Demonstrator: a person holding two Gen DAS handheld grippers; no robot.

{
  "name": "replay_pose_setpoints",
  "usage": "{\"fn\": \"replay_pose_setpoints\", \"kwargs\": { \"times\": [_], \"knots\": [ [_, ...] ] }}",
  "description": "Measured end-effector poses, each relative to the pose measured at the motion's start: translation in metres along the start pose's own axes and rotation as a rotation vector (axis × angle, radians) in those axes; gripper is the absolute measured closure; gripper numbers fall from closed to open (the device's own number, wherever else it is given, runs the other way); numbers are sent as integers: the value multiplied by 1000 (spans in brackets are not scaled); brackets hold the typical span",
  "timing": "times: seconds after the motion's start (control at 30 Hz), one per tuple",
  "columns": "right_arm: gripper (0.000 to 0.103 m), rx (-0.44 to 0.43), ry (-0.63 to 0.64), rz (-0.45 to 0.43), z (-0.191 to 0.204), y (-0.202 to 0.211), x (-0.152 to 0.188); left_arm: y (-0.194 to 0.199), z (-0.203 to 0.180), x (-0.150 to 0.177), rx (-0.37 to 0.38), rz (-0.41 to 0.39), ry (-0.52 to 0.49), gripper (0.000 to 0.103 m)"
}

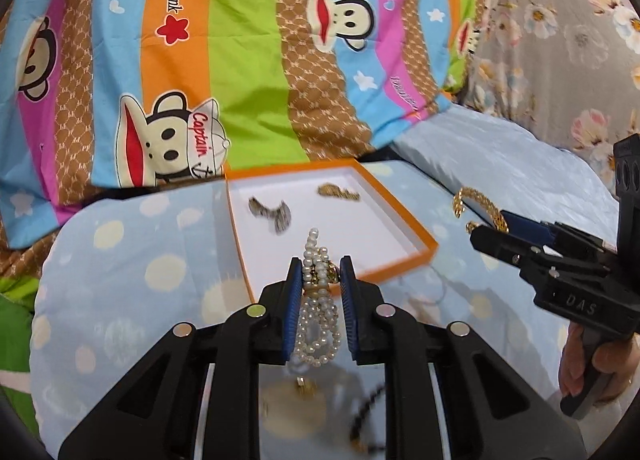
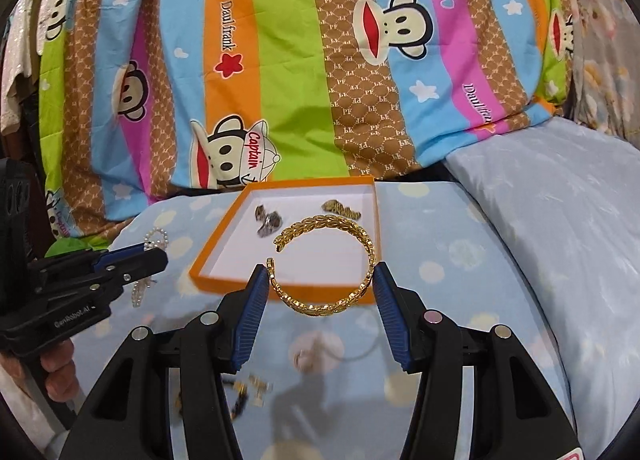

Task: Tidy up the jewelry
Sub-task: 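Carry necklace and bangle into the orange box and open both tools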

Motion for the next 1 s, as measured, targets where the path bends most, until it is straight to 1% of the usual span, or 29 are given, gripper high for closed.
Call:
{"fn": "replay_pose_setpoints", "kwargs": {
  "times": [0.13, 0.27, 0.33, 0.53, 0.6, 0.7, 0.73, 0.77, 0.83, 0.93, 1.0],
  "knots": [
    [51, -8, -11, 46, -7, -45, -17, -46, 10, -18, -5, 27, 49, 85],
    [51, -34, -31, 103, -14, -85, -20, -85, 21, -23, -22, 68, 87, 85],
    [51, -27, -18, 119, -13, -99, -20, -97, 25, -21, -28, 85, 94, 85],
    [51, -12, 5, 162, -11, -129, -12, -116, 36, -14, -37, 118, 114, 85],
    [51, -9, 8, 171, -11, -134, -10, -119, 38, -12, -37, 121, 118, 85],
    [49, 9, 32, 158, -9, -133, -11, -119, 39, -11, -37, 111, 125, 82],
    [49, 14, 34, 145, -10, -132, -12, -118, 41, -12, -44, 100, 133, 72],
    [47, 16, 32, 134, -11, -130, -13, -116, 42, -13, -49, 86, 140, 56],
    [45, 10, 17, 117, -14, -124, -17, -106, 48, -18, -70, 34, 157, 42],
    [44, 4, -11, 87, -21, -109, -24, -89, 53, -28, -64, -15, 181, 42],
    [43, -4, -31, 64, -25, -93, -28, -78, 59, -33, -64, -34, 206, 42]
  ]
}}
Point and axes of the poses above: each gripper's, at about its wrist camera, not at the fingertips, and y roughly against the way its jaws point, z to its left, x to its underside, the point moved 8 cm from there along -y, roughly the way its jaws point, and after that the axes turned 3 degrees about z, right-handed, at the moved point
